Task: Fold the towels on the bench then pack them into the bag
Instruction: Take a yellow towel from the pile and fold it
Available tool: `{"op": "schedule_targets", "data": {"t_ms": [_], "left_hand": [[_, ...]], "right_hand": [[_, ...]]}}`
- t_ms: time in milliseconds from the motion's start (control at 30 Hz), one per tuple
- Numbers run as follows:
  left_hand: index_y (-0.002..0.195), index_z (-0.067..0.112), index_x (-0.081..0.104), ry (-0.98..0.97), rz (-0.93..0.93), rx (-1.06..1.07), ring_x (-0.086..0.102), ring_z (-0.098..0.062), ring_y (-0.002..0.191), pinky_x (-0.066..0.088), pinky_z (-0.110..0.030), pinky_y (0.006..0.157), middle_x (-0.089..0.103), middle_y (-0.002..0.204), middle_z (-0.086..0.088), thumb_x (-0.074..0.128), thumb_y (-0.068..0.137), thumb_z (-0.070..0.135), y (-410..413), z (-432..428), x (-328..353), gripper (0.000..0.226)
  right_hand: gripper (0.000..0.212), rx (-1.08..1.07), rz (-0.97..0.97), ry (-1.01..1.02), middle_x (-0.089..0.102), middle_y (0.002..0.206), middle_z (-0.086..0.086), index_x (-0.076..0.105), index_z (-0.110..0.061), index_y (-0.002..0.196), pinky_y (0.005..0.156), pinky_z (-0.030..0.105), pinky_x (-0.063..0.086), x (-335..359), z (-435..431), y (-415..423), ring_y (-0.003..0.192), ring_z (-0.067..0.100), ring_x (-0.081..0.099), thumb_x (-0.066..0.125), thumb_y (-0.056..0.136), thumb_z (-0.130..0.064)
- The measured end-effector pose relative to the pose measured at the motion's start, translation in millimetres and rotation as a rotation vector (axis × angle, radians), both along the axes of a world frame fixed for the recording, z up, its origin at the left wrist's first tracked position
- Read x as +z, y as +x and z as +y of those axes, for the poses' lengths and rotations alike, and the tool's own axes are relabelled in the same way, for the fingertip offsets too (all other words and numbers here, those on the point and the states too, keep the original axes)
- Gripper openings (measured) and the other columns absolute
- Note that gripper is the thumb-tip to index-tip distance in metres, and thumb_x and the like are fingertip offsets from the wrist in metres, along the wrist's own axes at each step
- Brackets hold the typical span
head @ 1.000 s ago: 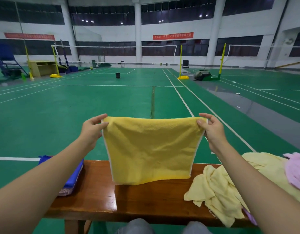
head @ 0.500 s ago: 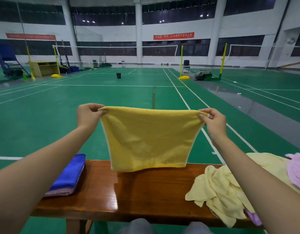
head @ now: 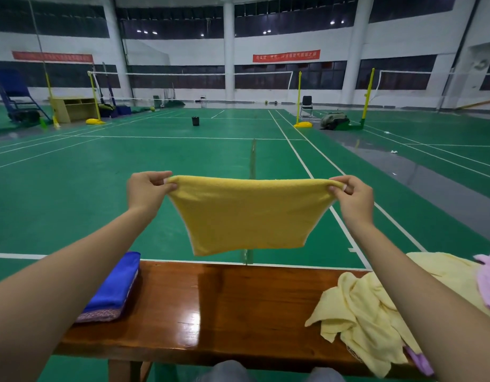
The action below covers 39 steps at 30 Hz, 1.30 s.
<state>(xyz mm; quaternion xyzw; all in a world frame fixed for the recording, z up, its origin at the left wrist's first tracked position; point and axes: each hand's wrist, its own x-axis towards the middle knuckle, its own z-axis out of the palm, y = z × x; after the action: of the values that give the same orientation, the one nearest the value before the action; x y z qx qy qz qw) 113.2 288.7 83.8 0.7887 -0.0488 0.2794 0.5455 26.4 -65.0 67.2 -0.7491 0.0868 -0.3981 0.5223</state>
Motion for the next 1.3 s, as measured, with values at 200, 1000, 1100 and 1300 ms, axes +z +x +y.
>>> {"op": "schedule_targets", "data": {"t_ms": [200,1000,1100,1300], "left_hand": [[0.096,0.001,0.072,0.059,-0.035,0.119,0.057,-0.019,0.077,0.044,-0.026,0.072,0.066,0.083,-0.011,0.073,0.077,0.006,-2,2,-8,0.02],[0.075,0.009,0.055,-0.204,0.636,-0.481,0.055,-0.009,0.051,0.05,-0.021,0.048,0.057,0.059,0.0,0.061,0.085,0.005,-81,61,-105,0.012],[0.08,0.011,0.054,-0.19,0.678,-0.47,0.052,-0.011,0.057,0.047,-0.02,0.045,0.054,0.065,0.0,0.06,0.087,0.008,-85,59,-124,0.01],[0.088,0.011,0.051,-0.074,0.735,-0.457,0.048,-0.016,0.065,0.042,-0.026,0.054,0.05,0.075,-0.004,0.058,0.091,0.018,-82,50,-170,0.011]], "right_hand": [[0.008,0.001,-0.001,-0.042,0.058,0.074,0.004,0.068,-0.009,0.087,0.064,0.021,0.041,-7,0,0,0.069,0.013,0.049,0.061,0.087,-0.004],[0.018,0.387,0.443,0.203,0.048,0.069,0.004,0.049,-0.009,0.074,0.053,0.026,0.038,-108,1,-99,0.065,0.016,0.047,0.057,0.089,-0.003],[0.016,0.36,0.489,0.154,0.049,0.075,0.004,0.051,-0.011,0.078,0.058,0.027,0.035,-128,6,-100,0.069,0.015,0.046,0.055,0.092,-0.005],[0.01,0.292,0.559,0.07,0.052,0.083,0.005,0.053,-0.012,0.085,0.058,0.02,0.038,-178,8,-97,0.07,0.013,0.046,0.053,0.093,-0.006]]}}
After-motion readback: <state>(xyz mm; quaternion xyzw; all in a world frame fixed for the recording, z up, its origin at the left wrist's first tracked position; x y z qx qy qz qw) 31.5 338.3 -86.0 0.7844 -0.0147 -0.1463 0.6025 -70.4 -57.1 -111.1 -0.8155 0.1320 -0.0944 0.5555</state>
